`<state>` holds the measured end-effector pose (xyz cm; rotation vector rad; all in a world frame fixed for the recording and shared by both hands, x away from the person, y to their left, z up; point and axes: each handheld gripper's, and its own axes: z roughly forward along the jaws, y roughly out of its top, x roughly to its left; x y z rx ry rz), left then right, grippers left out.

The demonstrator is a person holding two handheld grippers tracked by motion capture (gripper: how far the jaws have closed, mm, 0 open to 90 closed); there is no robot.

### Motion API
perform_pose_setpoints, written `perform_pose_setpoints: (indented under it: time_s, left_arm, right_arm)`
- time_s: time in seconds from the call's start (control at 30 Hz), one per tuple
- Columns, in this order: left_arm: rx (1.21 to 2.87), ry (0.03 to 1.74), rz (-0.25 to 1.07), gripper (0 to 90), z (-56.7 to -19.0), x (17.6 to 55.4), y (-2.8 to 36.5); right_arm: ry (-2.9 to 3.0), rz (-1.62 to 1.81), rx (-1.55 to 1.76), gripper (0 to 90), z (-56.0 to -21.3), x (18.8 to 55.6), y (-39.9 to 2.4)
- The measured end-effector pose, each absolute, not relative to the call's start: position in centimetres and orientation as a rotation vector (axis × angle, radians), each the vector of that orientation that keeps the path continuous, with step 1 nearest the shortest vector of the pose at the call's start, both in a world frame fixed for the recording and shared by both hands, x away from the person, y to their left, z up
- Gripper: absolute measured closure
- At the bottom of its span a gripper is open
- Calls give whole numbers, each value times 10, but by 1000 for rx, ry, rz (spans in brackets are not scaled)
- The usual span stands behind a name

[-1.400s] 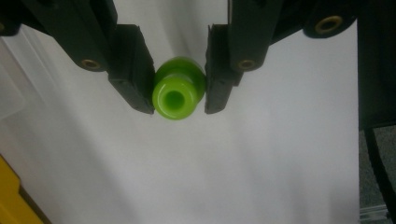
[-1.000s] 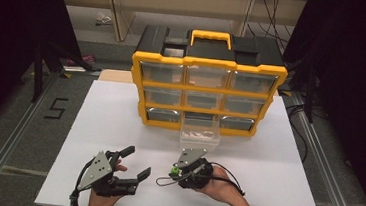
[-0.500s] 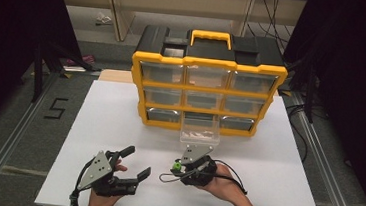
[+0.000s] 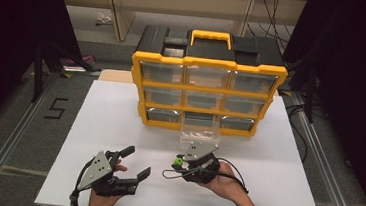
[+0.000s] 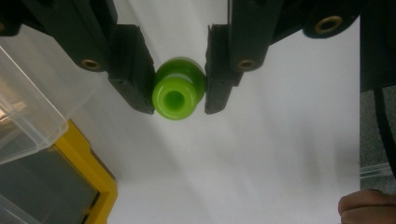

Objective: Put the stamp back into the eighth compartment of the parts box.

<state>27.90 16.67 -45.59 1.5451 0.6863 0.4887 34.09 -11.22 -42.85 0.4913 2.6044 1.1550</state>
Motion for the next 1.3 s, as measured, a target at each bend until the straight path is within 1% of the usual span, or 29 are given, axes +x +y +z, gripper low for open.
perform_pose_setpoints:
  time_s: [1.3]
  left_arm:
    - [1549, 681, 489, 165, -456, 279, 166]
  right_arm:
    - [2488, 1233, 540, 646, -408, 347, -132]
